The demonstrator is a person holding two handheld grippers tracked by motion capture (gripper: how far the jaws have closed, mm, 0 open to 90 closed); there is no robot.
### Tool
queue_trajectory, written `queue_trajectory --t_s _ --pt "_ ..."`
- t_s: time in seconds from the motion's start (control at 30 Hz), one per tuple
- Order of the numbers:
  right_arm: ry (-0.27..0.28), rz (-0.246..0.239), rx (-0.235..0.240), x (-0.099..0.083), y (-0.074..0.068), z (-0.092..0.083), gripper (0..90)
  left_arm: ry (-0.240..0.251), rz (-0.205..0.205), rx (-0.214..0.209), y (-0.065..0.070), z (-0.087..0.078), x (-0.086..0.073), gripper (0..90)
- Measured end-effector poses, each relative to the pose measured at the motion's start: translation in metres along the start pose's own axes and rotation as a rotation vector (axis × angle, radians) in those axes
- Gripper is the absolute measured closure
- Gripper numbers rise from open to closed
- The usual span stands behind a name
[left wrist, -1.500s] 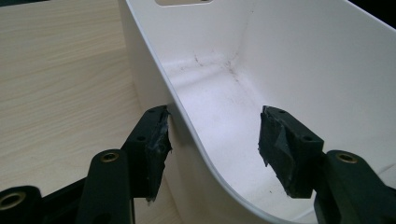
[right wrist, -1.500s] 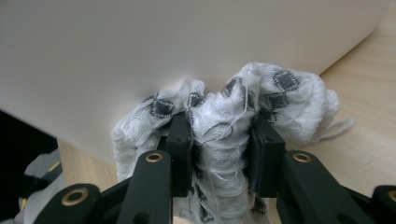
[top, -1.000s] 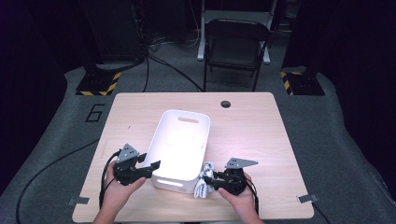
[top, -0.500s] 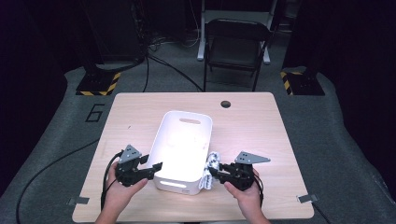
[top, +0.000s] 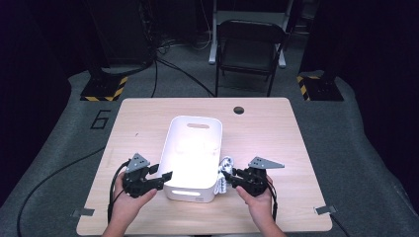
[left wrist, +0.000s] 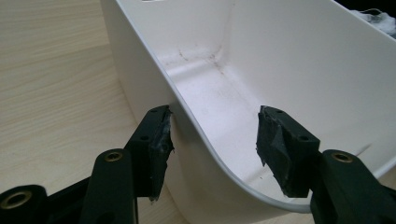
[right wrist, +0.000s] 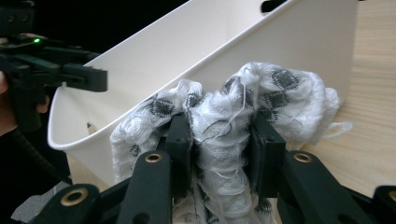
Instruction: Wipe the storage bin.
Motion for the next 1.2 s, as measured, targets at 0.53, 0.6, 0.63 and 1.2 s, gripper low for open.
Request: queue_trajectory --t_s 0.53,0.6,0.63,1.2 --pt "-0.219 -0.001 -0.103 -0.049 0.021 0.011 65.6 -0.005 -0.008 -0.008 -0.001 -0.002 -0.001 44.2" --pt "-0.221 -0.013 -0.089 -0.049 0.017 0.008 66.1 -0.008 -0.009 -0.011 -0.001 -0.002 0.0 44.2" --pt "-0.224 -0.007 -0.083 -0.048 0.014 0.006 66.4 -0.011 -0.008 -0.01 -0.001 -0.002 0.0 44.2" --pt "-0.096 0.025 -0.038 -0.02 0.009 0.017 66.9 0.007 -0.054 0.048 -0.008 -0.002 -0.001 46.2"
Point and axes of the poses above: each handheld gripper's, and its own axes: z roughly forward along the jaws, x roughly out of its top, y roughly to its right, the point moved 9 cm from there along z, roughly forward along the jaws, and after that the axes turned 15 degrees about z, right-handed, at the moved point
